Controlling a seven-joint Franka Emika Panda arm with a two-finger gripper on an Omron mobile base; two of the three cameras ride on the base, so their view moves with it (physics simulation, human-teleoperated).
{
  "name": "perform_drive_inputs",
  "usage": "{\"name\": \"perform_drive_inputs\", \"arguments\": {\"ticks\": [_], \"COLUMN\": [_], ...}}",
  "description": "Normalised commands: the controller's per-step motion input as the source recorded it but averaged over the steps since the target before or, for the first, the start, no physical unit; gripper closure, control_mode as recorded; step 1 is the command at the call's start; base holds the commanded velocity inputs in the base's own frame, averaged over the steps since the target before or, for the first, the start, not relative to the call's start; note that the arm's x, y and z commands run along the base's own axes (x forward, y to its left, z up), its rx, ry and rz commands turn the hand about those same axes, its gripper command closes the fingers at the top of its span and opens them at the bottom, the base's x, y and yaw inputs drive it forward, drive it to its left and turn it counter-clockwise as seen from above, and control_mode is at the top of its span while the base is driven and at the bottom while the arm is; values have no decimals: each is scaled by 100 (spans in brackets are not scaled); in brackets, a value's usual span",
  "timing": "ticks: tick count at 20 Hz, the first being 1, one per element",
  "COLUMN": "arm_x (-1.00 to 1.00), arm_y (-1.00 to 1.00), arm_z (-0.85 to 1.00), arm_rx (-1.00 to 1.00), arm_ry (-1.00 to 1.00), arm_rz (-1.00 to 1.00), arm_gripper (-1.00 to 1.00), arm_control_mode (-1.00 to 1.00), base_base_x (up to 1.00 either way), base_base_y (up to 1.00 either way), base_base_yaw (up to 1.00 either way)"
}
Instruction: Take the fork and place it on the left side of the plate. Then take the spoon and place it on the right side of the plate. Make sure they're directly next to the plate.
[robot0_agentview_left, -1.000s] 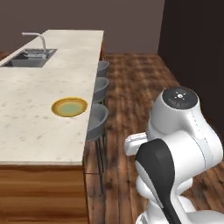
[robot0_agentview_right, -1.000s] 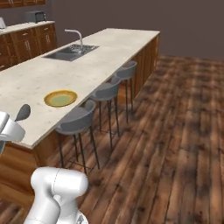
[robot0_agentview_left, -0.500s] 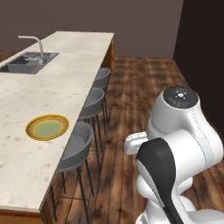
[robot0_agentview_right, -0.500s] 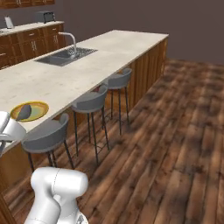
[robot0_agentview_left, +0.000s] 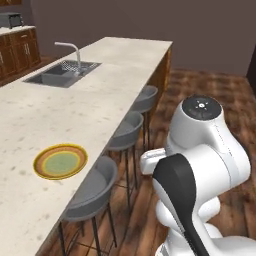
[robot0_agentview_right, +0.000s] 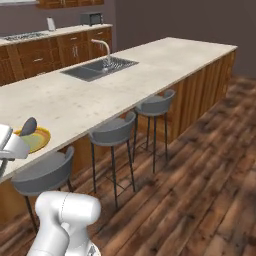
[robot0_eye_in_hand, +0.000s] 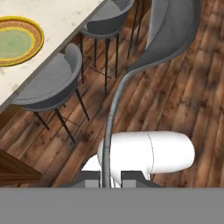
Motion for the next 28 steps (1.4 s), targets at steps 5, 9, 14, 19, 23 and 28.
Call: {"name": "perform_drive_inputs", "arguments": {"ticks": [5,9,14,19,23,28], "arm_x": [0,0,0,0,0,0], "arm_y": [0,0,0,0,0,0], "arm_z": [0,0,0,0,0,0], "arm_rx": [0,0,0,0,0,0], "arm_ry": [0,0,0,0,0,0], "arm_rz": [0,0,0,0,0,0], "arm_gripper": [100,100,100,100,100,100], "arm_control_mode": [100,100,100,100,100,100], "base_base_x": [25,24,28,28,28,36], "base_base_y": [-28,-24,-36,-51,-60,-62], "base_base_yaw": [46,51,50,45,41,39]}}
